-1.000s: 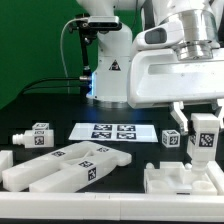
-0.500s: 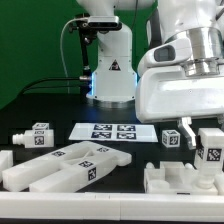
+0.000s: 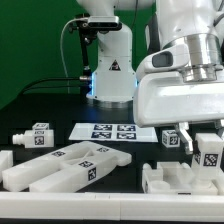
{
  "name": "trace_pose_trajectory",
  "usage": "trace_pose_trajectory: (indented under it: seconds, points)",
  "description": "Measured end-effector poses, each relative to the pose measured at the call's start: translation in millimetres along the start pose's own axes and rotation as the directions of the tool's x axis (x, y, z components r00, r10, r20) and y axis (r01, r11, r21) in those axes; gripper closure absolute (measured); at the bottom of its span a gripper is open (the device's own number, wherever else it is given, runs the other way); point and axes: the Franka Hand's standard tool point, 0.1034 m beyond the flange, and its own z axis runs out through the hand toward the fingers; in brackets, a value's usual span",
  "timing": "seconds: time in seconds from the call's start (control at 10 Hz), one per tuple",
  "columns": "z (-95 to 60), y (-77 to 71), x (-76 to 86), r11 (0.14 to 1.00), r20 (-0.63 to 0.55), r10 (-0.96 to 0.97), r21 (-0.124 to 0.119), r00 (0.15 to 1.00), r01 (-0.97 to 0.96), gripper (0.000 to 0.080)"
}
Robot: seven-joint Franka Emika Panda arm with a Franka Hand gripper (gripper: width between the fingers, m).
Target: Assemble chair
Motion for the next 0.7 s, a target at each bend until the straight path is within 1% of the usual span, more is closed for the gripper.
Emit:
trace_pose_trajectory:
  seconds: [0.3,0.5,0.6,0.7]
  points:
    - [1.9,2.2,0.4,1.000,-0.017,-0.001,-0.005,1.000,0.001,0.0514]
    - [2.0,1.9,0.0,1.000,-0.007,-0.001,-0.003,1.000,0.001,0.0514]
    - [2.0,1.2,0.5,1.000,0.025,0.000,0.004,1.000,0.000,0.0404]
    - [-2.3,5.5,11.6,1.000,0.060,0.007,0.009,0.998,-0.007,0.0267]
